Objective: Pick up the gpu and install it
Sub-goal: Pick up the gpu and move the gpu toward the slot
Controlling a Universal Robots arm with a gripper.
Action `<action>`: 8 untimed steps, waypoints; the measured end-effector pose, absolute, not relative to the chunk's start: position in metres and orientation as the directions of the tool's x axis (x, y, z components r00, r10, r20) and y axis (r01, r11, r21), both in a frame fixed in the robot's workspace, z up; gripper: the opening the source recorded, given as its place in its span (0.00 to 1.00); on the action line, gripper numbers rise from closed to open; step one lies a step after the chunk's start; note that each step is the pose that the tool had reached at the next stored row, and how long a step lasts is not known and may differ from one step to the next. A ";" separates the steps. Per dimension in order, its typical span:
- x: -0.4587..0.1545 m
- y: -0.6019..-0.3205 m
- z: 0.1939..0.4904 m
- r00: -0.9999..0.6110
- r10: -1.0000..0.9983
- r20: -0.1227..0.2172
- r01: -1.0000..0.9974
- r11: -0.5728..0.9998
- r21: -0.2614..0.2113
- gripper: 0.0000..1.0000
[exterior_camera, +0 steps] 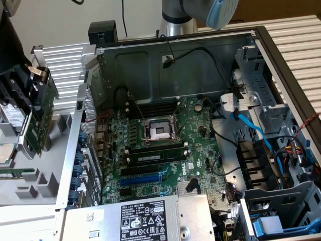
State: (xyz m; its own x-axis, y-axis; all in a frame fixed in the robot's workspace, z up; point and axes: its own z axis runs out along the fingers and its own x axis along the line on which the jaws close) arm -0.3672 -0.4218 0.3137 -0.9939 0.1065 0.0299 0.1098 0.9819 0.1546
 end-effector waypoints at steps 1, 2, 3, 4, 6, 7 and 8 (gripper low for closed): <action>-0.367 -0.422 0.317 -0.994 0.106 0.029 0.110 0.982 0.155 0.27; -0.367 -0.422 0.320 -0.994 0.106 0.029 0.110 0.982 0.155 0.27; -0.367 -0.422 0.324 -0.994 0.107 0.028 0.110 0.982 0.155 0.27; -0.367 -0.422 0.327 -0.994 0.106 0.028 0.109 0.982 0.155 0.27; -0.367 -0.422 0.334 -0.994 0.107 0.027 0.109 0.982 0.155 0.27; -0.367 -0.422 0.338 -0.994 0.107 0.027 0.109 0.982 0.155 0.27; -0.367 -0.422 0.342 -0.994 0.106 0.026 0.109 0.982 0.155 0.27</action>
State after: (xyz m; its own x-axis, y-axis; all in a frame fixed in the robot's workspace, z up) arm -0.3672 -0.4218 0.3417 -0.9940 0.1065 0.0264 0.1093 0.9819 0.1550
